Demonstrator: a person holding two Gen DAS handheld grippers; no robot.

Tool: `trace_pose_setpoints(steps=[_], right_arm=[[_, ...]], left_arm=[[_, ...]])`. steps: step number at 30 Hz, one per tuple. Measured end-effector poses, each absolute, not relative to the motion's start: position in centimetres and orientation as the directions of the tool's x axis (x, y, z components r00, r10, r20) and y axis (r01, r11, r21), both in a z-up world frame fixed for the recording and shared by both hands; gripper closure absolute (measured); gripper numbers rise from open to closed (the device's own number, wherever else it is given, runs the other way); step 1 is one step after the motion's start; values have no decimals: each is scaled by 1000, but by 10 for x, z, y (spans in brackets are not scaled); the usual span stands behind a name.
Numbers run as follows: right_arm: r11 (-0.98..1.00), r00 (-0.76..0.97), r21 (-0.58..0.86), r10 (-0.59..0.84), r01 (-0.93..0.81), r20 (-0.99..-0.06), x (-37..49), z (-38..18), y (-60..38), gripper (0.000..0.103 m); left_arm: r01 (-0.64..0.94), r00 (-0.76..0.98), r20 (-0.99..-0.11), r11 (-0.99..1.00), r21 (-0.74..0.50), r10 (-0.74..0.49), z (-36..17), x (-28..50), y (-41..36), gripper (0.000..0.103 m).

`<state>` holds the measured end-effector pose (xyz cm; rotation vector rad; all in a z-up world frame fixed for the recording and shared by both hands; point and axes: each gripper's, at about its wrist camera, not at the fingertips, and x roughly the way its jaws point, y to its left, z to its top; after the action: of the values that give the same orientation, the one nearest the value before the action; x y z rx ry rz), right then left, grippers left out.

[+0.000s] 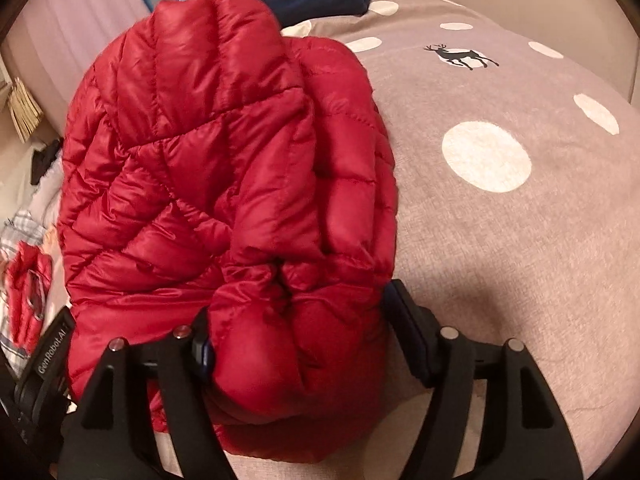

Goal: Fold large clothes

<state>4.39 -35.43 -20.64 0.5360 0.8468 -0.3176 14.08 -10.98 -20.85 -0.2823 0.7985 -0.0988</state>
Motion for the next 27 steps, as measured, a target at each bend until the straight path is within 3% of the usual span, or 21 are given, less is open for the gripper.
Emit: trace_pose_setpoints(steps=[5,6,8,12,16,20,27], right_arm=[[768,690,444,3,462,-723,32,-198,-371,7],[759,707,472,22,449,-707,31,-197,-373,6],[739,721,511,50,439,-691,30,-198,-375,3],[675,727,591,116,442,-677,32,-208,-379,1],[629,741,658,186,415,-645,39,-219,-387,0],[620,745,671,200,406,-636,45,-222,-382,0],[626,737,702,287,340,-612,74,-227,-362,0]], left_arm=[[-31,681,-683,922,-386,-263,-200,146,-81,27],[-27,682,-671,906,-422,-292,-199,149,-75,26],[-17,677,-651,876,-482,-345,-199,155,-68,13],[24,587,-607,762,-648,-535,-216,173,-60,13],[-37,461,-464,506,-862,-756,-249,192,-56,12],[7,402,-377,414,-910,-835,-254,203,-68,7],[172,295,-380,440,-881,-877,-250,218,-112,3]])
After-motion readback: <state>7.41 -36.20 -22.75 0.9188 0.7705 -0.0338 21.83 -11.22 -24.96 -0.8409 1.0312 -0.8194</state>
